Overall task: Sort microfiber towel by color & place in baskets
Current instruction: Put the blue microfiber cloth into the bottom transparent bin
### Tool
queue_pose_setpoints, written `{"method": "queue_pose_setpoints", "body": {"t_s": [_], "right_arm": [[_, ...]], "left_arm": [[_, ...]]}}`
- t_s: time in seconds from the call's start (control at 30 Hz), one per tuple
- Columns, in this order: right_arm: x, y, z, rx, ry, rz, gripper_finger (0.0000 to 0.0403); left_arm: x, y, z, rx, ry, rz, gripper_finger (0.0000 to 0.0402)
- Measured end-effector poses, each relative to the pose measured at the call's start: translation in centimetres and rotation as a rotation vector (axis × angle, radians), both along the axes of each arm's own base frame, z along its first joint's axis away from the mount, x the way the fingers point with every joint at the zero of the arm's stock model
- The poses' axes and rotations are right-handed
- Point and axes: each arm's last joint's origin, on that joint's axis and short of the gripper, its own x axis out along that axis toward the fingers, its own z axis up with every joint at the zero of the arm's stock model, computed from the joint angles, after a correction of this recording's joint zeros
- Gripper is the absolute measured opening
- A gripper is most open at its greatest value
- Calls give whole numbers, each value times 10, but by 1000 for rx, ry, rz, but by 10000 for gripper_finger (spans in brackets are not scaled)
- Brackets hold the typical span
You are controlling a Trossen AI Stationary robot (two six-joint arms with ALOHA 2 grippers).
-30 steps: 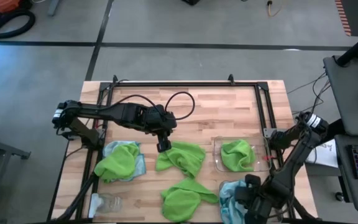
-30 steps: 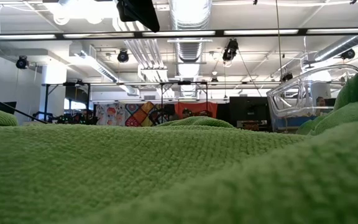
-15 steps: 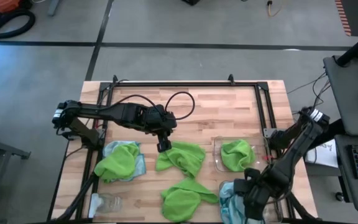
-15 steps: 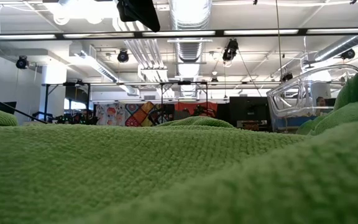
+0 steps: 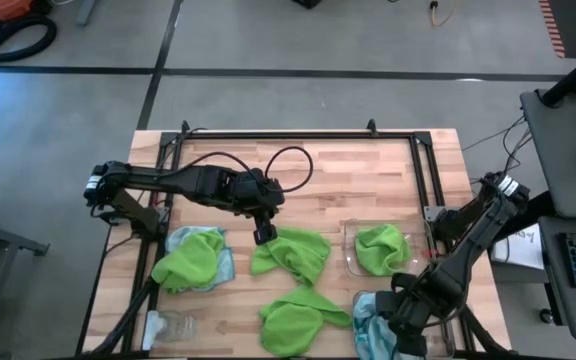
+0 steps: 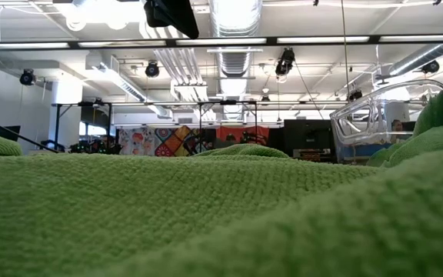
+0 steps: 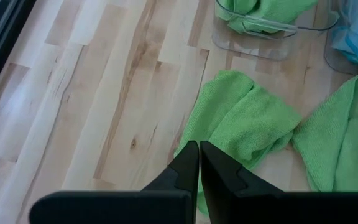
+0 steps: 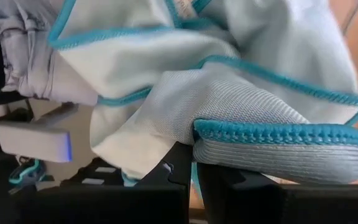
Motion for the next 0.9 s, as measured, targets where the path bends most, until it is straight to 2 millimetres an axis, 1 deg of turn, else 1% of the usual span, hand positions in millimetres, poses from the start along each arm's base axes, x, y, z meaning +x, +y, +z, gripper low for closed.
{"method": "queue_pose_setpoints", "body": {"t_s": [0.37,0.53,0.67,0.77,0.9], "right_arm": [[9,-9,0,25,30,-28,13],[13,-18,2,71,80,19,13],[22,-25,3,87,44,16,13],[28,-22,3,120,-7,56,13],[33,-23,2,164,-4,86,13]], "left_arm": [[0,0,0,0,1,0,0],[0,0,0,-2,1,1,0],[0,0,0,-14,0,3,0],[0,-1,0,-30,2,-8,0],[0,-1,0,-32,2,-9,0]]}}
